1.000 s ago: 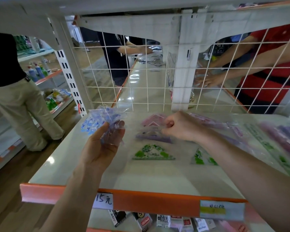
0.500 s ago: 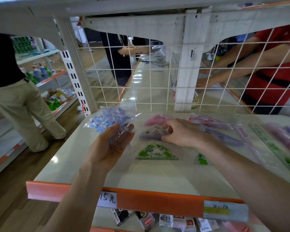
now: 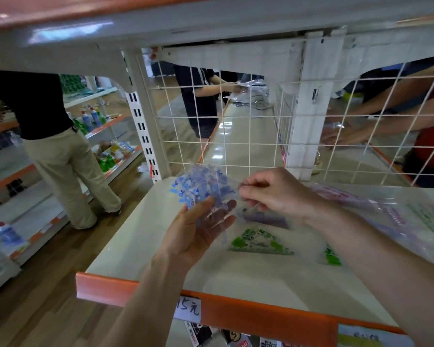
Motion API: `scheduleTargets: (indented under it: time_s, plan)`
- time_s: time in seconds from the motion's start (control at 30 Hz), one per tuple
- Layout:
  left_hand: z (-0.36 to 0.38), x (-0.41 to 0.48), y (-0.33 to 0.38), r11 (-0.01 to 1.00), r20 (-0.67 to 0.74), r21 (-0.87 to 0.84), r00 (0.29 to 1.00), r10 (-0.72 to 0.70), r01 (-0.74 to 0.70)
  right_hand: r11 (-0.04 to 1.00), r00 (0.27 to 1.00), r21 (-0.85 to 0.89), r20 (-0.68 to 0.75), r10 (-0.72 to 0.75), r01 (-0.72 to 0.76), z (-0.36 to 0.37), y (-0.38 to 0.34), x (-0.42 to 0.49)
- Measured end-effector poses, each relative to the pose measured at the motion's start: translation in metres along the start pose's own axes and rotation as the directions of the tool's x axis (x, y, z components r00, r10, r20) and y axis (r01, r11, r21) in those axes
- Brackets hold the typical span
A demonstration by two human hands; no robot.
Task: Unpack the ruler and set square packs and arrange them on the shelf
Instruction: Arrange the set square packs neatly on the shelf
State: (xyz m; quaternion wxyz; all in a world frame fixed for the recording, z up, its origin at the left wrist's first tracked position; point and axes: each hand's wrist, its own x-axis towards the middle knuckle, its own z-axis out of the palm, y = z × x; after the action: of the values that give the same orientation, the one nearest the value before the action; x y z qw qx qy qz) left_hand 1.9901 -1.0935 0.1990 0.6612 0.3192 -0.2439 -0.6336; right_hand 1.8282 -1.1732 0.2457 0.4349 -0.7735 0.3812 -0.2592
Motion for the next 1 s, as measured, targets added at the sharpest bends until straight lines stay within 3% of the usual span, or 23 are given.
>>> scheduleTargets:
  time_s: [0.13,0.37,0.5,0.77,0.9,1.0]
  plan:
    - [0.001,-0.001,0.001,1.000,0.000,-0.024,1.000,-0.013,0.013,0.999,0.998,0.040,-0.057,0.025,-0.022,-0.003,0.004,-0.001]
    - [-0.004,0.002,0.002,0.989,-0.034,-0.149,0.999,-0.020,0.014,0.949,0.976,0.309,-0.178,0.130,-0.070,-0.013,0.005,-0.002]
    - [-0.005,0.004,0.002,0.989,-0.042,-0.144,0.999,-0.028,0.022,0.916,0.970,0.384,-0.152,0.188,-0.117,-0.016,0.005,-0.005]
    - [-0.006,0.005,0.001,0.994,-0.068,-0.108,0.997,-0.021,0.014,0.882,0.939,0.469,-0.279,0.199,-0.048,-0.023,-0.004,-0.008]
    - [-0.007,0.006,0.000,0.997,-0.090,-0.079,0.996,0.005,-0.012,0.836,0.971,0.542,-0.146,0.191,-0.083,-0.009,-0.014,-0.016]
    - [-0.007,0.005,-0.001,0.999,-0.086,-0.034,0.996,0.034,-0.037,0.904,0.978,0.403,-0.079,0.192,-0.145,0.010,-0.014,-0.022]
